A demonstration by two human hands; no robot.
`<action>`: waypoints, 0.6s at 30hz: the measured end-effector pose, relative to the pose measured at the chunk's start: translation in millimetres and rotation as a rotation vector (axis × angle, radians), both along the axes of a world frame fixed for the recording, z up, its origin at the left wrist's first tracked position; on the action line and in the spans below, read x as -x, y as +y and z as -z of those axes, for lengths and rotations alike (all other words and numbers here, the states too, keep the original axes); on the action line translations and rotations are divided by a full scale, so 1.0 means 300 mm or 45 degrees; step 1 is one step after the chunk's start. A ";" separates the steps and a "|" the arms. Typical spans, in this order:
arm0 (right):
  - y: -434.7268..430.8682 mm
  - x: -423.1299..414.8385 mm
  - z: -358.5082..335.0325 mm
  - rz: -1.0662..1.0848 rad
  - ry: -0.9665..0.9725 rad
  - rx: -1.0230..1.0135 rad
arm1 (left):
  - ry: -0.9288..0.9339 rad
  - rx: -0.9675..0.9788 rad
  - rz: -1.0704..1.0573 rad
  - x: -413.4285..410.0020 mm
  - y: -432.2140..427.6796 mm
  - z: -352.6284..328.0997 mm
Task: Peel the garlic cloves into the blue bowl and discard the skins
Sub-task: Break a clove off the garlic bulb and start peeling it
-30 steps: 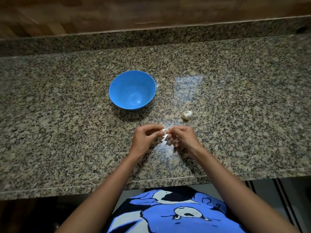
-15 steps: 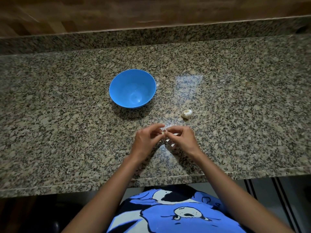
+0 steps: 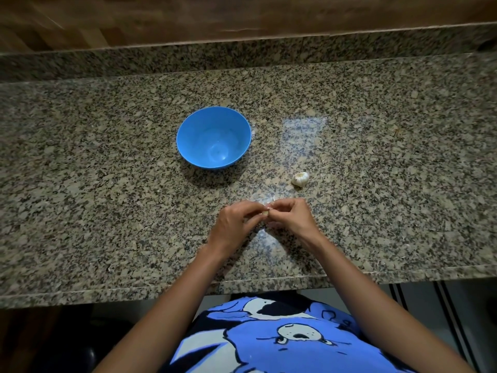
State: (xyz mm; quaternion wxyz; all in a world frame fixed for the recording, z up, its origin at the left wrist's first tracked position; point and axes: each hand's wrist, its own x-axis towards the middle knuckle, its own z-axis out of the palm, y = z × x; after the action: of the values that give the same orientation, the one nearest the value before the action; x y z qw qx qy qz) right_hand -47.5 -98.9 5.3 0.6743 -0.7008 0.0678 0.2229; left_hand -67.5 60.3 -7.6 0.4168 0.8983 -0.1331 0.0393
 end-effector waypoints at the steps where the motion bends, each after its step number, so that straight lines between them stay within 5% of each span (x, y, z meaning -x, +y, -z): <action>1: 0.004 0.001 0.001 0.026 0.015 -0.018 | -0.007 0.004 -0.006 0.001 -0.003 0.002; 5: 0.011 0.002 0.004 0.125 0.081 -0.112 | 0.045 0.095 -0.080 0.005 -0.014 0.014; 12: -0.004 -0.003 0.004 0.155 0.178 -0.184 | 0.553 0.740 -0.336 0.003 -0.029 0.006; 18: -0.009 -0.013 -0.027 0.052 0.147 -0.102 | 0.802 1.021 -0.381 -0.008 -0.017 -0.018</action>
State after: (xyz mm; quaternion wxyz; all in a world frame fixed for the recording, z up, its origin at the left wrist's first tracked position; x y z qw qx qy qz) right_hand -43.7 -101.5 13.5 0.7011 -0.6577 0.1119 0.2516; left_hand -65.0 55.3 -2.1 0.7373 0.6458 0.1537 -0.1256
